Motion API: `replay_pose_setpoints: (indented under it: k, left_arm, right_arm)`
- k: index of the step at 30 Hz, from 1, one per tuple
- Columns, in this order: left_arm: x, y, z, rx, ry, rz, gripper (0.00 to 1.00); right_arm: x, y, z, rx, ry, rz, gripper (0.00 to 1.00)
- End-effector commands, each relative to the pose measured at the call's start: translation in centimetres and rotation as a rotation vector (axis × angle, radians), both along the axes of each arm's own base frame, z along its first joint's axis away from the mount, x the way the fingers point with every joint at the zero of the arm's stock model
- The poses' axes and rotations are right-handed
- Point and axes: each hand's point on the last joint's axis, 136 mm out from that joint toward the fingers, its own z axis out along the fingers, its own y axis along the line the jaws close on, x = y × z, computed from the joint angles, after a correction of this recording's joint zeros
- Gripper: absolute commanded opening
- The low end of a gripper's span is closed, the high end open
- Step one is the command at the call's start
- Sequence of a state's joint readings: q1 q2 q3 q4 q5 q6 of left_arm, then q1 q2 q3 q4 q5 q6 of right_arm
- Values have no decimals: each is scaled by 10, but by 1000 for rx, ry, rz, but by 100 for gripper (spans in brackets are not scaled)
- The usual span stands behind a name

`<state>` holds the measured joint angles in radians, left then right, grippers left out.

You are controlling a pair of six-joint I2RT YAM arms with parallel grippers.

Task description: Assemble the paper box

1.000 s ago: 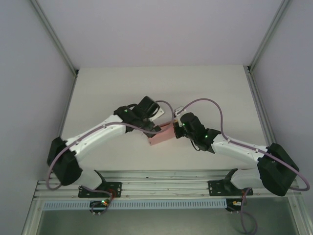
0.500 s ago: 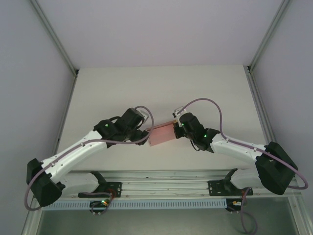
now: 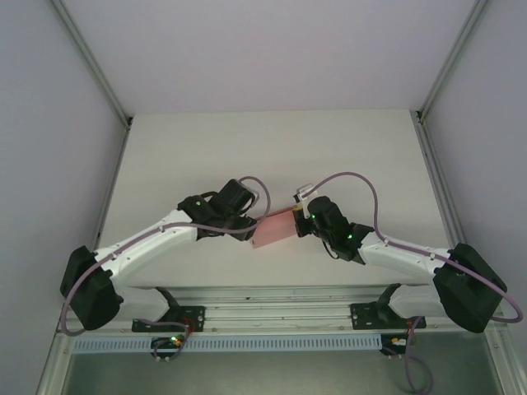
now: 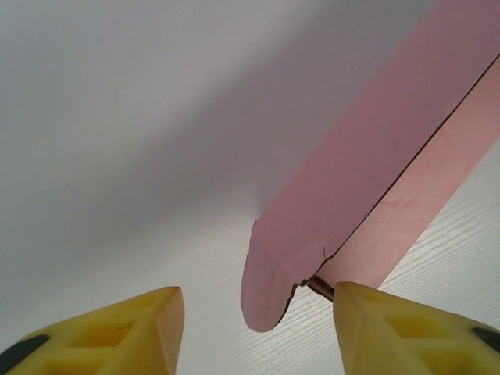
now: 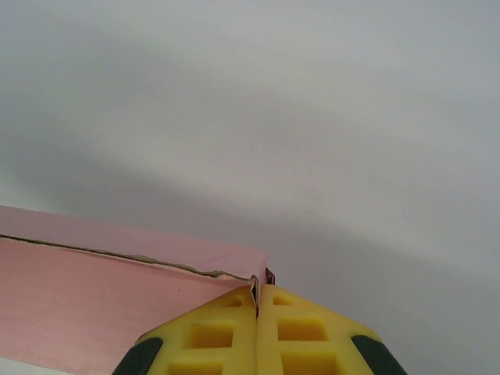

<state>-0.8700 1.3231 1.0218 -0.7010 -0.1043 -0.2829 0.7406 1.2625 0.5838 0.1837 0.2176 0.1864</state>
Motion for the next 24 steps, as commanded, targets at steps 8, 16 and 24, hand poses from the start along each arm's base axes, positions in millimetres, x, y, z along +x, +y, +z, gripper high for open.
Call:
replay_pose_setpoints:
  k: [8, 16, 24]
  left_arm:
    - [11, -9, 7, -21, -11, 41, 30]
    - [11, -9, 10, -27, 23, 110, 0]
    - [11, -3, 4, -95, 235, 394, 0]
  right_arm:
    - [-11, 1, -8, -13, 48, 17, 0]
    - [-12, 1, -5, -20, 33, 2, 0]
    - [-10, -8, -6, -115, -32, -118, 0]
